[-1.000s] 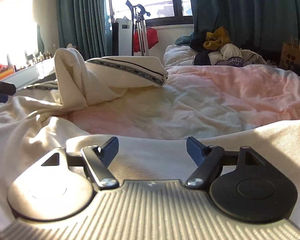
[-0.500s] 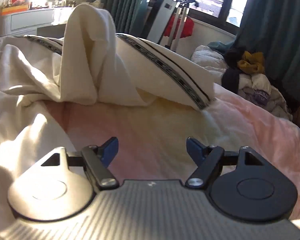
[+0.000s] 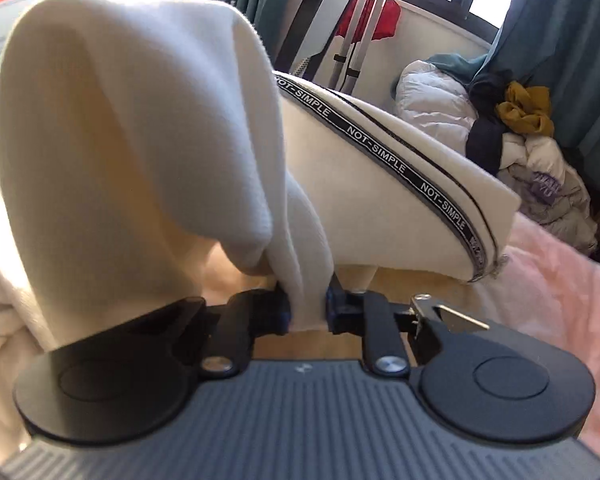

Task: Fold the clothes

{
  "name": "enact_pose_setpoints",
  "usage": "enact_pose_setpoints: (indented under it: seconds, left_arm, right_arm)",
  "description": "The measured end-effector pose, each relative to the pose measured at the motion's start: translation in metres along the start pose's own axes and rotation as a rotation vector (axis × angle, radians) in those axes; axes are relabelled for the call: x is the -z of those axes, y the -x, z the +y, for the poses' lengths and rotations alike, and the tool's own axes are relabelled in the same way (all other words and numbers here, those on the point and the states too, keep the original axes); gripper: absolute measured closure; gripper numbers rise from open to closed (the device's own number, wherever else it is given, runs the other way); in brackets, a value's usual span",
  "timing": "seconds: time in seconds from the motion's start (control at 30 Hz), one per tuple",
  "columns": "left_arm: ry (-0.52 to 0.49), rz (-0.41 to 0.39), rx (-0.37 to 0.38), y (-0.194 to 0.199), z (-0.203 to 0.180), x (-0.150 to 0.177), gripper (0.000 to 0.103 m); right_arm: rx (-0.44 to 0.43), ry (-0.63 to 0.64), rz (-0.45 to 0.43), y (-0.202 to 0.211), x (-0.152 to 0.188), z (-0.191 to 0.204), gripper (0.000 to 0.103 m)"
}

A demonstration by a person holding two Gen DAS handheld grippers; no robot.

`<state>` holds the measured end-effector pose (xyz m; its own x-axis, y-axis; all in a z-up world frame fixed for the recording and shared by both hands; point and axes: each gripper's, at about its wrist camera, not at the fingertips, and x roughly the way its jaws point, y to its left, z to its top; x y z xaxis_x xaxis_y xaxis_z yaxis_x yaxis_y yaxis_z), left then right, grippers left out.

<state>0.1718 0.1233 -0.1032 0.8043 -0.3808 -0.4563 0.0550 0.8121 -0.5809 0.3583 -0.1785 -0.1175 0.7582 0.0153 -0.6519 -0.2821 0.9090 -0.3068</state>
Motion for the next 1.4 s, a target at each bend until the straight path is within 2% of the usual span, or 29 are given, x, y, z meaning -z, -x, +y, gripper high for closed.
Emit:
enact_pose_setpoints:
  seconds: [0.13, 0.27, 0.37, 0.47, 0.53, 0.6, 0.67, 0.77, 0.87, 0.9, 0.93, 0.97, 1.03, 1.1, 1.17, 1.2, 1.23, 1.3, 1.33, 1.4]
  left_arm:
    - [-0.045, -0.008, 0.012, 0.006, -0.01, 0.001, 0.046]
    - [-0.075, -0.011, 0.014, 0.009, -0.018, 0.002, 0.046]
    - [-0.094, -0.006, 0.01, 0.007, -0.021, 0.004, 0.046]
    - [-0.1, 0.01, 0.01, 0.003, -0.022, 0.006, 0.046]
    - [-0.103, 0.016, 0.008, 0.001, -0.022, 0.007, 0.046]
    - [-0.105, 0.017, 0.006, 0.0, -0.023, 0.008, 0.046]
    - [-0.1, 0.021, 0.007, 0.0, -0.023, 0.009, 0.046]
    - [-0.088, 0.027, 0.012, 0.002, -0.024, 0.01, 0.046]
    - [-0.077, 0.03, 0.021, 0.005, -0.025, 0.012, 0.046]
    - [-0.073, 0.031, 0.024, 0.006, -0.025, 0.012, 0.046]
    - [-0.07, 0.032, 0.027, 0.007, -0.025, 0.013, 0.045]
    - [-0.066, 0.033, 0.029, 0.008, -0.025, 0.014, 0.045]
    - [-0.059, 0.035, 0.035, 0.01, -0.026, 0.015, 0.045]
    - [-0.05, 0.037, 0.038, 0.012, -0.026, 0.016, 0.045]
    - [-0.044, 0.043, 0.033, 0.011, -0.026, 0.017, 0.044]
    - [-0.053, 0.048, 0.02, 0.009, -0.027, 0.018, 0.043]
    - [-0.064, 0.053, 0.006, 0.007, -0.028, 0.019, 0.043]
    - [-0.078, 0.068, -0.017, 0.004, -0.028, 0.022, 0.043]
    - [-0.078, 0.075, -0.021, 0.001, -0.028, 0.022, 0.043]
    - [-0.074, 0.087, -0.026, -0.005, -0.027, 0.024, 0.043]
  right_arm:
    - [0.149, 0.136, 0.03, 0.027, -0.001, -0.021, 0.086]
    - [0.348, 0.349, 0.024, 0.063, 0.005, -0.058, 0.089]
    - [0.543, 0.62, 0.04, 0.075, 0.022, -0.082, 0.091]
    - [0.715, 1.053, 0.095, 0.07, 0.069, -0.097, 0.09]
    - [0.702, 1.25, 0.13, 0.07, 0.104, -0.1, 0.09]
    - [0.652, 1.266, 0.139, 0.074, 0.127, -0.1, 0.087]
    - [0.637, 1.2, 0.154, 0.076, 0.145, -0.095, 0.082]
    - [0.582, 0.996, 0.171, 0.086, 0.16, -0.091, 0.074]
    - [0.516, 0.794, 0.145, 0.107, 0.177, -0.088, 0.052]
    - [0.486, 0.707, 0.136, 0.115, 0.18, -0.089, 0.04]
    - [0.444, 0.61, 0.128, 0.123, 0.182, -0.092, 0.034]
    - [0.396, 0.495, 0.121, 0.132, 0.183, -0.098, 0.033]
    - [0.283, 0.232, 0.096, 0.15, 0.185, -0.115, 0.033]
    - [0.108, -0.134, 0.043, 0.165, 0.189, -0.147, 0.032]
    - [-0.044, -0.532, -0.019, 0.162, 0.197, -0.187, 0.032]
    - [-0.119, -0.727, -0.051, 0.161, 0.201, -0.206, 0.029]
    - [-0.162, -0.889, -0.075, 0.154, 0.209, -0.221, 0.025]
    - [-0.24, -1.19, -0.119, 0.133, 0.223, -0.246, 0.025]
    - [-0.263, -1.315, -0.14, 0.122, 0.23, -0.255, 0.024]
    - [-0.303, -1.483, -0.17, 0.099, 0.238, -0.26, 0.023]
